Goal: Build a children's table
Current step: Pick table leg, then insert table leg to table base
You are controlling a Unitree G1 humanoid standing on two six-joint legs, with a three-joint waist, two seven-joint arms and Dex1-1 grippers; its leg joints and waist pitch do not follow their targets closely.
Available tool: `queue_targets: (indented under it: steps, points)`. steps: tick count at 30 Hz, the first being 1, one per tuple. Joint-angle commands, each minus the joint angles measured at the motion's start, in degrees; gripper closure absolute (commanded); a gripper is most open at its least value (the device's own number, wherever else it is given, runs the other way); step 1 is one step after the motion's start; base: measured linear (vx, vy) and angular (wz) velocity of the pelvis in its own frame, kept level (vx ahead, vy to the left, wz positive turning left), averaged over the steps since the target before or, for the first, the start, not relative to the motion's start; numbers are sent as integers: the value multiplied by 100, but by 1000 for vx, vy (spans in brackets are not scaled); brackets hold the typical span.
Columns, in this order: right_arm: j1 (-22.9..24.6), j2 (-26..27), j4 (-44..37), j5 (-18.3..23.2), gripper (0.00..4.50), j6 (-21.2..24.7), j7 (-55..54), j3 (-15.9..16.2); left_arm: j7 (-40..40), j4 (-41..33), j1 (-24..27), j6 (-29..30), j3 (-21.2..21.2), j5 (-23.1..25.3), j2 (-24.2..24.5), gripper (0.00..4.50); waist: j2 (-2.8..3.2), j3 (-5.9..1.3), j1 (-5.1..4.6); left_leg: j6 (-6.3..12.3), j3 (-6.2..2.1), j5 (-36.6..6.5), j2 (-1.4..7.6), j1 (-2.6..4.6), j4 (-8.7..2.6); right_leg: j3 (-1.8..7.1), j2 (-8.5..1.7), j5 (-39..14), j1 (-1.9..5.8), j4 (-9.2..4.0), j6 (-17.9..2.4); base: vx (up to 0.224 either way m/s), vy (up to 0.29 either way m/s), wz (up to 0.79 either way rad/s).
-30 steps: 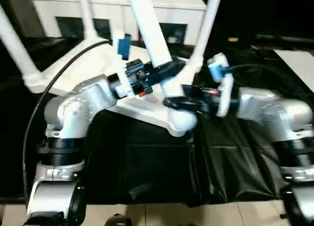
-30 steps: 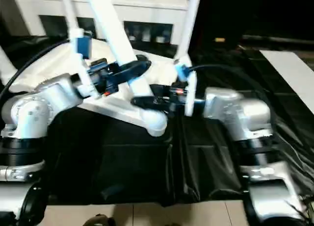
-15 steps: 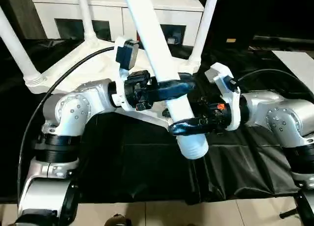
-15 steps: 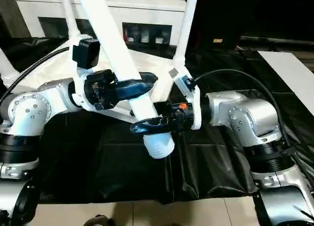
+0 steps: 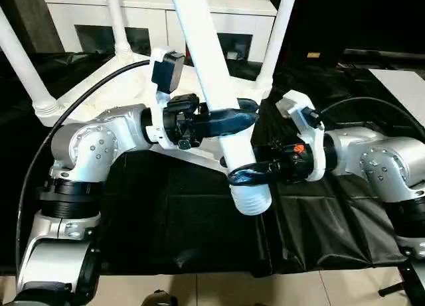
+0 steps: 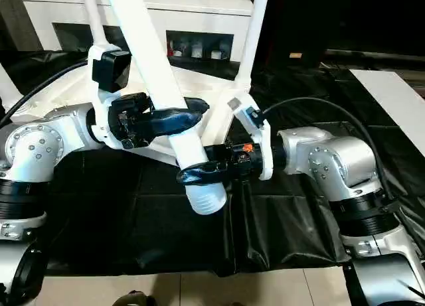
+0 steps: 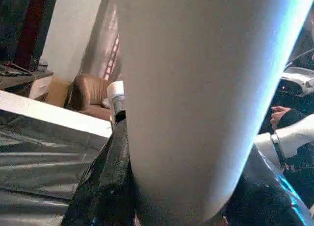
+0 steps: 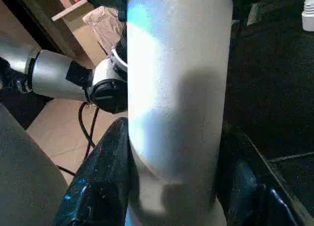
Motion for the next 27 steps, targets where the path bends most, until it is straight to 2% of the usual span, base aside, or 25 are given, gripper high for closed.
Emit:
queue_targets:
  steps: [1,2,5,7,8,9,10,12,14,16,17,19,20,21,23,24,25,26,27]
  points:
    - [115,-28,205,-277,261,-8,-437,-81,-220,-169,-100,-12,-17,-185,-54,260,14,-457,12,-176,-130,-1071,277,213,-402,197,-348,-1023,239,-342,-1294,0,0,0]
    - [124,45,222,-331,261,-97,-560,-123,-187,-157,-95,-54,-10,-168,-76,260,-12,-458,15,-167,-128,-1055,279,213,-398,196,-357,-1032,240,-338,-1296,0,0,0]
    - [119,197,331,-602,261,-440,-913,-151,-98,-118,-91,-134,27,-132,-148,260,-17,-454,-1,-178,-122,-1056,273,212,-395,199,-358,-1127,229,-352,-1273,0,0,0]
    - [110,292,490,-963,261,-838,-1216,-78,-8,-84,-71,-278,9,-5,-191,260,-12,-450,-12,-224,-125,-1087,277,204,-402,199,-361,-1180,223,-353,-1232,0,0,0]
    - [132,387,549,-1097,261,-1056,-1404,-101,119,-69,-48,-399,0,107,-241,260,-83,-447,-21,-238,-123,-1089,288,199,-406,201,-363,-1226,216,-369,-1177,0,0,0]
    - [161,518,584,-1189,262,-1210,-1638,-148,363,-50,-13,-622,-14,310,-331,260,-41,-450,-7,-246,-132,-1085,284,210,-406,202,-378,-1271,221,-356,-1162,0,0,0]
    - [174,572,572,-1183,262,-1245,-1699,-182,413,-48,-6,-663,-16,347,-348,260,-34,-442,-15,-266,-129,-1121,288,218,-409,204,-369,-1294,202,-375,-1133,0,0,0]
    - [182,652,563,-1174,262,-1278,-1795,-226,606,-39,-3,-698,-3,421,-402,260,-64,-452,1,-250,-135,-1098,290,213,-417,199,-366,-1250,224,-352,-1112,0,0,0]
    - [199,808,605,-1283,262,-1523,-2035,-243,1043,7,-9,-816,38,607,-528,260,-50,-452,-5,-250,-132,-1096,293,215,-419,199,-360,-1171,209,-357,-1096,0,0,0]
    - [197,874,675,-1410,262,-1709,-2163,-232,1330,46,-55,-848,110,681,-610,204,-58,-459,-11,-264,-137,-1116,289,207,-419,195,-363,-1146,219,-353,-1092,0,0,0]
    - [205,916,748,-1579,262,-1921,-2279,-212,1726,67,-114,-944,142,900,-676,190,-60,-455,-23,-290,-134,-1114,280,201,-417,197,-352,-1111,219,-352,-1089,0,0,0]
    - [209,928,765,-1613,262,-1970,-2299,-210,1785,67,-118,-968,135,955,-682,177,-68,-447,-25,-324,-128,-1124,284,211,-416,204,-352,-1138,204,-369,-1058,0,0,0]
    - [221,942,798,-1692,262,-2052,-2358,-195,1818,-18,-82,-1092,44,1132,-648,164,-71,-454,-16,-304,-134,-1102,274,193,-416,207,-365,-1184,237,-368,-1026,0,0,0]
    - [227,945,830,-1766,262,-2128,-2413,-167,1944,-57,-73,-1149,-15,1281,-626,151,-90,-456,-18,-267,-136,-1069,273,192,-415,204,-362,-1213,233,-375,-980,0,0,0]
    - [227,947,858,-1805,262,-2173,-2444,-146,2034,-78,-69,-1190,-44,1373,-613,142,-78,-453,-28,-257,-139,-1068,280,200,-418,203,-354,-1218,225,-375,-963,0,0,0]
    - [226,937,904,-1863,262,-2260,-2495,-105,2165,-113,-56,-1359,-42,1516,-625,141,-114,-457,-22,-226,-136,-1010,278,188,-412,203,-360,-1163,237,-369,-975,0,0,0]
    - [226,937,904,-1863,262,-2260,-2495,-105,2165,-113,-56,-1359,-42,1516,-625,141,-106,-457,-24,-213,-135,-993,278,189,-409,204,-360,-1134,236,-365,-992,0,0,0]
    - [199,945,986,-1908,262,-2326,-2530,-95,2315,-84,-81,-1405,27,1579,-604,141,-131,-458,-20,-177,-131,-949,279,186,-404,201,-357,-1078,239,-356,-1012,0,0,0]
    - [193,947,1000,-1918,262,-2338,-2538,-94,2347,-71,-88,-1415,37,1595,-601,141,-113,-456,-21,-162,-130,-947,278,189,-403,200,-356,-1056,230,-354,-1028,0,0,0]
